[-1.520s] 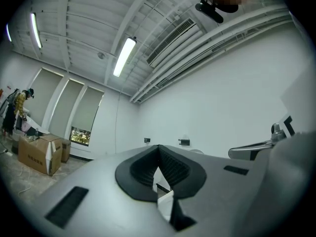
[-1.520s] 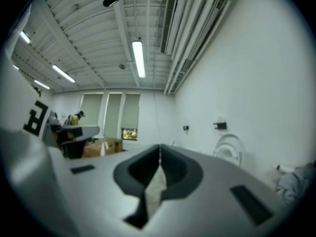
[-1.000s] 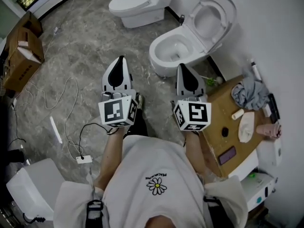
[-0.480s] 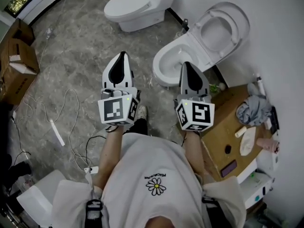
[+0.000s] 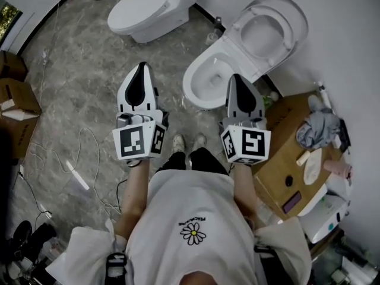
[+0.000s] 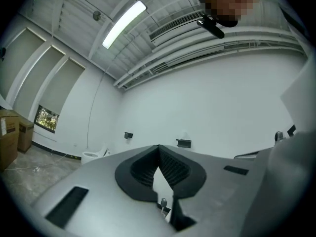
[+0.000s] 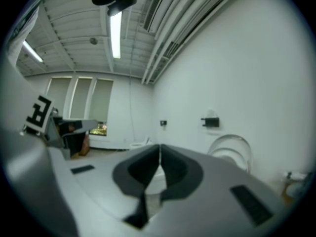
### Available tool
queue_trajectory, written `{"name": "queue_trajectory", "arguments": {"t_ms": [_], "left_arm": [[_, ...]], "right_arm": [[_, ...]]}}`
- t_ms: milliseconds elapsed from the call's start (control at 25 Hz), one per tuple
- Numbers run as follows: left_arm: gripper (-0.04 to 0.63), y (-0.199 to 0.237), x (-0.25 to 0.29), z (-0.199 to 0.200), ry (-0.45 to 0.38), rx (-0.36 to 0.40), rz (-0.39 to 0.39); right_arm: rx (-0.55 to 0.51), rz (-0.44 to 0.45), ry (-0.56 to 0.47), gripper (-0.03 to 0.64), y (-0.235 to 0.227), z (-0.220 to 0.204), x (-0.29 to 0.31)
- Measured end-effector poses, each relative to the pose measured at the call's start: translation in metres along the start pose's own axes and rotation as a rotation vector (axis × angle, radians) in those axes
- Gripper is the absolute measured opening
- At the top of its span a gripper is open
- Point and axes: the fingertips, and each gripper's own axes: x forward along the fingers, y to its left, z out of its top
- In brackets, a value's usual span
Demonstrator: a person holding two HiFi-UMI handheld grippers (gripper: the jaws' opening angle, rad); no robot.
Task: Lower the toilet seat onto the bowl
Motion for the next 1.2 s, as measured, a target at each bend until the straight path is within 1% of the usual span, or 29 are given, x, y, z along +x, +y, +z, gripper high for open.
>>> {"name": "queue_trajectory", "arguments": {"t_ms": [120, 280, 440, 560, 720, 960, 1080, 1200], "left_arm": [[0.025, -0.009, 0.012, -0.012, 0.017, 0.012, -0.007], [0.025, -0.018, 0.019, -0.023, 0.04, 0.021, -0.011], [0.025, -0.024, 0.035, -0.024, 0.035, 0.013, -0.029], [0.025, -0.032, 0.048, -0.029, 0.04, 0.007, -0.049], [0.025, -0.045, 0.066, -0.037, 0.049, -0.009, -0.077], [0.025, -0.07, 0.09, -0.045, 0.062, -0.004, -0.13], [0.025, -0.092, 0.102, -0.047, 0.065, -0.002, -0.174], [0.025, -0.116, 0.116, -0.049, 0.051, -0.02, -0.232]], "right_arm": [[0.026, -0.013, 0.003, 0.031, -0.018, -0.015, 0.013], [0.068, 0.004, 0.008, 0.031, -0.029, -0.022, 0.02], [0.05, 0.005, -0.013, 0.031, -0.035, -0.013, 0.029], [0.034, -0.01, -0.014, 0.029, -0.043, -0.01, 0.03], [0.037, -0.052, -0.02, 0.029, -0.062, -0.01, 0.032], [0.061, -0.121, -0.043, 0.029, -0.096, -0.009, 0.028], [0.076, -0.175, -0.058, 0.029, -0.121, -0.005, 0.018], [0.081, -0.245, -0.082, 0.029, -0.146, -0.001, 0.006]]}}
